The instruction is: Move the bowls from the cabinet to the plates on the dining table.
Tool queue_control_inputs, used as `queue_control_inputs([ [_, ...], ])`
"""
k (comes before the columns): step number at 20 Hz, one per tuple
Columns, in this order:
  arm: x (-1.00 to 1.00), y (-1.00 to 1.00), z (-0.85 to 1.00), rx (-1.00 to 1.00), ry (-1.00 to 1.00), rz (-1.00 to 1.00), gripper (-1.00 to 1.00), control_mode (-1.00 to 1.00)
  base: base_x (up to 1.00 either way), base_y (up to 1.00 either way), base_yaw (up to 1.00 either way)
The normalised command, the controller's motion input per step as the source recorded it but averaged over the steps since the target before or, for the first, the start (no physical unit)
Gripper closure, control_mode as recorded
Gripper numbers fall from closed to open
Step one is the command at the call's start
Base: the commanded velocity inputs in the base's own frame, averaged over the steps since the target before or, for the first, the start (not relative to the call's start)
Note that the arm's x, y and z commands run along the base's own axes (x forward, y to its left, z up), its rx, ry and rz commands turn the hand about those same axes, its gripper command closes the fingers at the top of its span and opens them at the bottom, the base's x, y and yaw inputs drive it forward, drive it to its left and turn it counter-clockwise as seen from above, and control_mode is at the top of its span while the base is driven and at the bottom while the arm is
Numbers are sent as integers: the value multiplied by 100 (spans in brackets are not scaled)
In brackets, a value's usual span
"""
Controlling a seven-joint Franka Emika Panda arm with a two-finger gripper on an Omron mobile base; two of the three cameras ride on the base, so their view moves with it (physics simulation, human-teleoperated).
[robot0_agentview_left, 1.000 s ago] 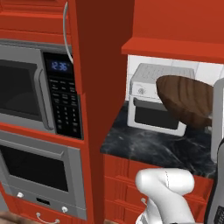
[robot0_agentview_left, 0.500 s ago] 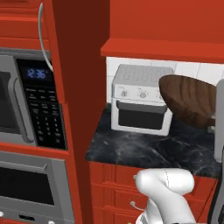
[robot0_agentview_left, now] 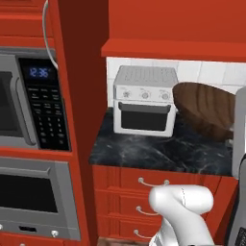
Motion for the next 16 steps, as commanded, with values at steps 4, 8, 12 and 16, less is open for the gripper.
queue_control_inputs([
  [4,0,0,0,0,0,0,100,100,-100,-3,0],
  [8,0,0,0,0,0,0,100,100,-100,41,0],
  [12,0,0,0,0,0,0,100,100,-94,100,-3],
  [16,0,0,0,0,0,0,100,100,-93,52,-2],
])
